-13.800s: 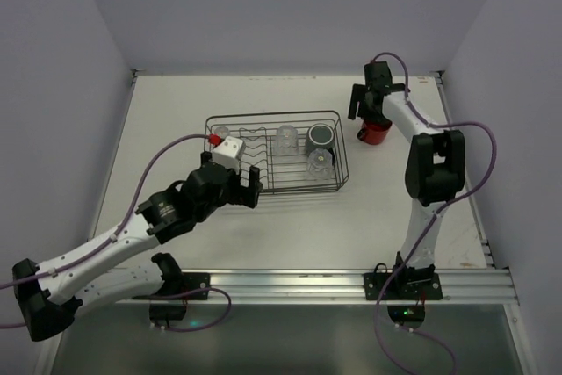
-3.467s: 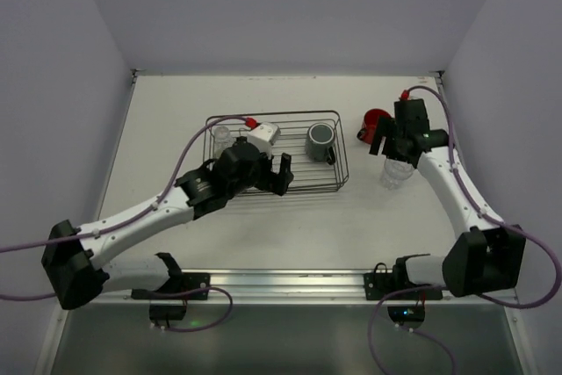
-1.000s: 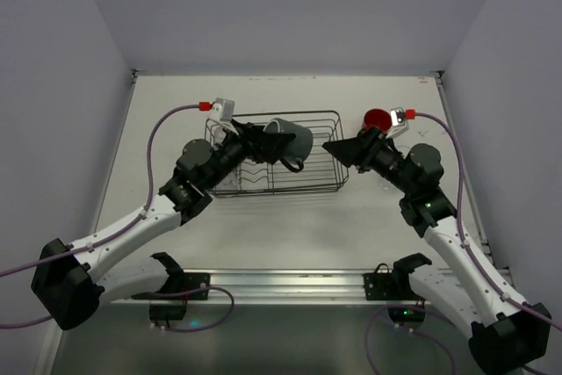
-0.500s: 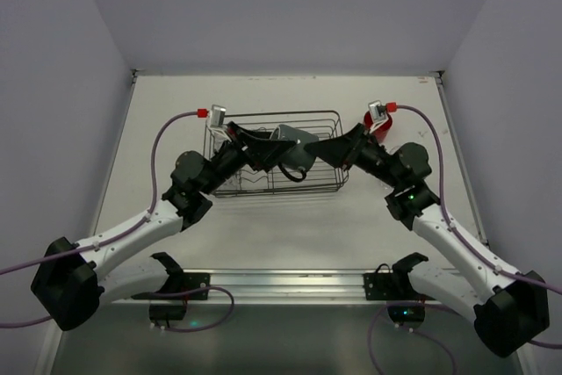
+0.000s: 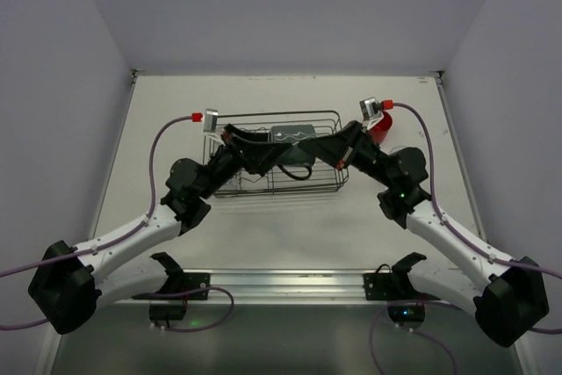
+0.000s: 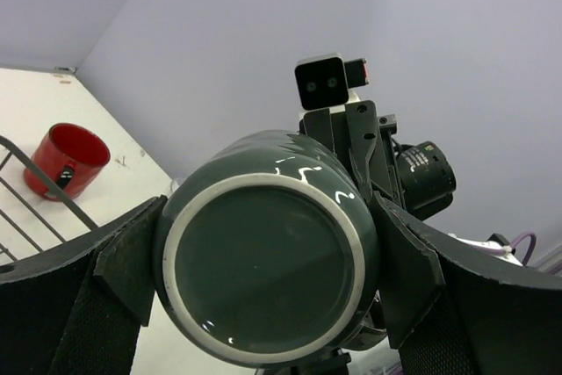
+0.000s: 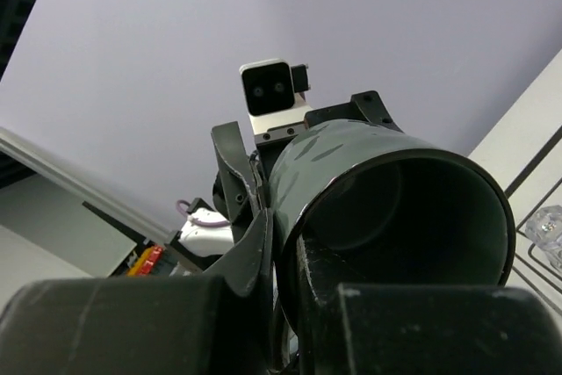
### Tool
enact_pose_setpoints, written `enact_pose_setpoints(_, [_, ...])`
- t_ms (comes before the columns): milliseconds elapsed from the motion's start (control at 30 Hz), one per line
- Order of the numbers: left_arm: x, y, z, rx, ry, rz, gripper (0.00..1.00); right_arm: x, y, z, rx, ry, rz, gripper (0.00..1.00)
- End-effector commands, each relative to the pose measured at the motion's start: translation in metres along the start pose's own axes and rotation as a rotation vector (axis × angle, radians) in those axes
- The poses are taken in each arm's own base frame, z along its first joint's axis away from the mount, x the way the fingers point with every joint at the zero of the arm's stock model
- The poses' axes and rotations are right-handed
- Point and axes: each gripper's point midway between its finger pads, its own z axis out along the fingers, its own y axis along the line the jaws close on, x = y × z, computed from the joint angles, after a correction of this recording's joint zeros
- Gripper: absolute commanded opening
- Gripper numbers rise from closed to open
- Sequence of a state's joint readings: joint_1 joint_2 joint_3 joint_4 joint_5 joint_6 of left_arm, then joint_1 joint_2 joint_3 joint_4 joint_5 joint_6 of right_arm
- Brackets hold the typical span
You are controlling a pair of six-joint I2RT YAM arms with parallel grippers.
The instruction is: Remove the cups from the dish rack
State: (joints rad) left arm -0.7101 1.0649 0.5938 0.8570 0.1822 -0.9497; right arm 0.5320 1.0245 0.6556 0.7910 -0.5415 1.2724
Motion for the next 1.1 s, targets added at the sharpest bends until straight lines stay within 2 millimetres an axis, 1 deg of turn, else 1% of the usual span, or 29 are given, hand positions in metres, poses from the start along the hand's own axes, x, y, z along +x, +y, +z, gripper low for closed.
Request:
enact_pose_setpoints(0, [-0.029,-0.024,-0.001,0.032,-0.070,0.117,0.95,-0.020,0.007,-0.001,0.021,-0.089,-0.117,0.00])
enact_pose_setpoints(33, [-0.028,-0.021,-0.003,0.008,-0.060,0.130,0.98,-0.027,0.017,-0.002,0.025,-0.103,-0.179,0.00])
enact_pose_setpoints(67, [-0.026,-0.010,-0.008,-0.059,-0.038,0.137,1.00,-0.032,0.014,-0.004,0.063,-0.122,-0.196,0.00])
enact_pose_setpoints(100, [-0.026,-0.006,-0.011,-0.093,-0.030,0.151,1.00,-0.033,0.005,-0.006,0.123,-0.114,-0.199,0.00])
enact_pose_setpoints(133, [-0.026,0.000,-0.015,-0.128,-0.019,0.182,1.00,-0.041,0.014,-0.009,0.124,-0.136,-0.256,0.00])
enact_pose_setpoints(167, [-0.032,-0.003,-0.020,-0.143,-0.028,0.198,1.00,-0.045,0.014,-0.011,0.138,-0.146,-0.273,0.00])
enact_pose_setpoints(200, [-0.027,0.012,-0.027,-0.220,-0.001,0.210,1.00,-0.049,0.015,-0.013,0.148,-0.151,-0.286,0.00])
enact_pose_setpoints(267, [-0.030,0.022,-0.042,-0.301,0.008,0.249,1.00,-0.062,0.014,-0.022,0.185,-0.175,-0.314,0.00])
enact_pose_setpoints(300, [-0.032,0.023,-0.046,-0.315,0.008,0.261,1.00,-0.062,0.008,-0.027,0.218,-0.165,-0.308,0.00])
enact_pose_setpoints(333, [-0.033,0.024,-0.051,-0.328,0.015,0.287,1.00,-0.080,0.007,-0.034,0.264,-0.200,-0.345,0.00])
enact_pose_setpoints(367, [-0.034,0.023,-0.060,-0.353,0.034,0.304,1.00,-0.088,0.003,-0.041,0.314,-0.211,-0.358,0.00])
enact_pose_setpoints(400, [-0.034,0.024,-0.066,-0.368,0.057,0.344,1.00,-0.096,-0.019,-0.054,0.444,-0.224,-0.341,0.00])
enact_pose_setpoints(433, [-0.039,0.020,-0.070,-0.383,0.067,0.369,1.00,-0.122,-0.013,-0.064,0.513,-0.277,-0.445,0.00])
enact_pose_setpoints(467, [-0.030,0.038,-0.088,-0.484,0.143,0.388,1.00,-0.133,-0.021,-0.076,0.606,-0.298,-0.469,0.00])
enact_pose_setpoints(500, [-0.029,0.043,-0.097,-0.521,0.180,0.431,1.00,-0.146,-0.053,-0.100,0.811,-0.327,-0.457,0.00])
enact_pose_setpoints(533, [-0.028,0.050,-0.107,-0.571,0.211,0.452,1.00,-0.169,-0.048,-0.111,0.899,-0.361,-0.548,0.00])
enact_pose_setpoints(567, [-0.027,0.062,-0.128,-0.667,0.257,0.474,1.00,-0.178,-0.058,-0.124,0.993,-0.375,-0.568,0.00])
enact_pose_setpoints(600, [-0.028,0.067,-0.138,-0.706,0.282,0.503,1.00,-0.184,-0.085,-0.142,1.139,-0.354,-0.555,0.00])
enact_pose_setpoints(633, [-0.028,0.071,-0.148,-0.740,0.300,0.518,1.00,-0.203,-0.087,-0.159,1.245,-0.394,-0.604,0.00])
enact_pose_setpoints(667, [-0.026,0.075,-0.165,-0.787,0.326,0.532,1.00,-0.210,-0.096,-0.169,1.305,-0.394,-0.603,0.00])
enact_pose_setpoints(733, [-0.029,0.076,-0.178,-0.824,0.311,0.531,1.00,-0.227,-0.116,-0.190,1.412,-0.389,-0.588,0.00])
enact_pose_setpoints(767, [-0.037,0.063,-0.179,-0.781,0.257,0.532,1.00,-0.233,-0.122,-0.196,1.441,-0.386,-0.581,0.00])
enact_pose_setpoints(800, [-0.039,0.056,-0.178,-0.743,0.246,0.545,1.00,-0.236,-0.128,-0.202,1.471,-0.379,-0.580,0.00])
enact_pose_setpoints(833, [-0.045,0.050,-0.180,-0.725,0.232,0.574,1.00,-0.248,-0.140,-0.217,1.529,-0.376,-0.570,0.00])
enact_pose_setpoints(867, [-0.055,0.044,-0.183,-0.732,0.201,0.581,1.00,-0.251,-0.148,-0.222,1.550,-0.363,-0.557,0.00])
enact_pose_setpoints(900, [-0.065,0.045,-0.187,-0.764,0.171,0.609,1.00,-0.257,-0.165,-0.232,1.592,-0.335,-0.536,0.00])
enact_pose_setpoints(967, [-0.068,0.049,-0.187,-0.784,0.168,0.635,1.00,-0.261,-0.183,-0.241,1.639,-0.304,-0.511,0.00])
enact_pose_setpoints(1033, [-0.060,0.055,-0.184,-0.781,0.203,0.646,1.00,-0.267,-0.200,-0.251,1.683,-0.276,-0.498,0.00])
enact_pose_setpoints(1067, [-0.054,0.058,-0.180,-0.768,0.222,0.641,1.00,-0.265,-0.222,-0.256,1.710,-0.234,-0.462,0.00])
